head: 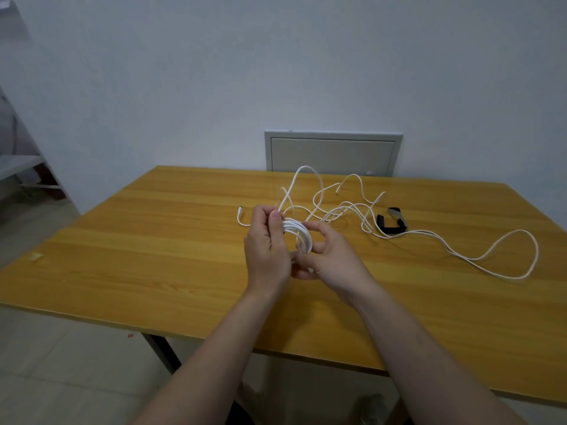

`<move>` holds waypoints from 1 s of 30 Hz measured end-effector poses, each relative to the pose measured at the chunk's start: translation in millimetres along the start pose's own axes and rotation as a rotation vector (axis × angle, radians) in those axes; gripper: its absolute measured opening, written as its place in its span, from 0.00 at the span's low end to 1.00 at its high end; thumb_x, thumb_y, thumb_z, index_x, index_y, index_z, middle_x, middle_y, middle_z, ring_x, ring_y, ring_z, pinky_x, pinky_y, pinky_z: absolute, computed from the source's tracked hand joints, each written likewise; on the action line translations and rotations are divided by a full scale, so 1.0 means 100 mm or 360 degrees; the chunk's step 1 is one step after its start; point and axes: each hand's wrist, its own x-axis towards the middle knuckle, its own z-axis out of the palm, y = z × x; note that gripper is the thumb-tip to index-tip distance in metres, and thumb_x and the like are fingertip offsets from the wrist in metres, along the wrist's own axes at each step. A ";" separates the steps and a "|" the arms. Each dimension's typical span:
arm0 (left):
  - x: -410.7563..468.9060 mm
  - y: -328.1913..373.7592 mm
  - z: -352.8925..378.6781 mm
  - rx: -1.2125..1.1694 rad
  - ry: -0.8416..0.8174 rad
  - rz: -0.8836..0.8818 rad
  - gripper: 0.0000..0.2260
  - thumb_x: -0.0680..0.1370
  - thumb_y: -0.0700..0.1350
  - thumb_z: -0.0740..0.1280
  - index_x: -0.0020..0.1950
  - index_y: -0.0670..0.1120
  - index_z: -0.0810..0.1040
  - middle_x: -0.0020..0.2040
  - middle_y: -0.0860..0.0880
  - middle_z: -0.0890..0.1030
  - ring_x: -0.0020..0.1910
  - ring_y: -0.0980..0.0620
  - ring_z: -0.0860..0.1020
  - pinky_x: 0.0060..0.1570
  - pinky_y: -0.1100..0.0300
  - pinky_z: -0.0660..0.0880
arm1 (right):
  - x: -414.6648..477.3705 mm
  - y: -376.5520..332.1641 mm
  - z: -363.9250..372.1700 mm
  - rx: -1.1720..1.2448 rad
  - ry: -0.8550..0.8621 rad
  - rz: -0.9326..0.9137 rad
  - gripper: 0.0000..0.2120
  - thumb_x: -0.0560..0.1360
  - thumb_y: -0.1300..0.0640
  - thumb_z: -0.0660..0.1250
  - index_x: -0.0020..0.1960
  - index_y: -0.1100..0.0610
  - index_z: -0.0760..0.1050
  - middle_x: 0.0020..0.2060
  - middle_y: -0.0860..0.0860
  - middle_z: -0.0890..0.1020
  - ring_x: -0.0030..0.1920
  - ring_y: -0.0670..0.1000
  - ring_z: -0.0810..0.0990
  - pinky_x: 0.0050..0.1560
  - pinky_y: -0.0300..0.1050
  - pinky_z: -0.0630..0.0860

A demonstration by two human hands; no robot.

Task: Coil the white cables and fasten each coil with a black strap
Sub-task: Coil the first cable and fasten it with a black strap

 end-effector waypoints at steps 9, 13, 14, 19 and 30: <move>0.41 -0.31 -0.22 0.0173 0.0405 -0.0355 0.11 0.86 0.47 0.56 0.49 0.45 0.75 0.39 0.54 0.77 0.39 0.51 0.74 0.44 0.50 0.73 | -0.08 -0.22 -0.30 -0.0986 -0.0489 0.0407 0.14 0.77 0.71 0.67 0.60 0.60 0.80 0.46 0.57 0.88 0.49 0.56 0.88 0.52 0.49 0.84; 0.60 -0.40 -0.30 -0.0130 0.0606 -0.0791 0.08 0.83 0.47 0.58 0.47 0.49 0.74 0.39 0.49 0.77 0.35 0.50 0.72 0.41 0.52 0.71 | -0.02 -0.19 -0.46 -0.1410 -0.0302 0.0411 0.11 0.75 0.69 0.67 0.45 0.56 0.84 0.38 0.50 0.88 0.44 0.49 0.88 0.57 0.53 0.83; 0.62 -0.41 -0.31 -0.0210 0.0646 -0.0883 0.07 0.83 0.46 0.59 0.48 0.48 0.73 0.39 0.48 0.76 0.33 0.49 0.70 0.38 0.54 0.71 | 0.00 -0.20 -0.50 -0.1492 -0.0220 0.0394 0.12 0.75 0.69 0.66 0.43 0.55 0.84 0.37 0.49 0.88 0.43 0.48 0.87 0.56 0.53 0.83; 0.68 -0.34 -0.35 -0.0523 0.0743 -0.1126 0.05 0.84 0.43 0.58 0.52 0.44 0.71 0.36 0.48 0.71 0.29 0.51 0.65 0.23 0.65 0.63 | 0.07 -0.20 -0.75 -0.1743 0.0128 0.0376 0.14 0.77 0.67 0.65 0.42 0.53 0.84 0.44 0.51 0.85 0.49 0.52 0.83 0.53 0.50 0.82; 0.63 0.05 -0.18 -0.1202 0.0609 -0.1386 0.15 0.82 0.41 0.63 0.35 0.47 0.67 0.26 0.52 0.63 0.21 0.55 0.56 0.22 0.63 0.55 | 0.23 0.21 -1.03 -0.0578 0.1129 -0.0315 0.08 0.80 0.65 0.66 0.45 0.53 0.77 0.43 0.48 0.86 0.48 0.51 0.86 0.52 0.57 0.83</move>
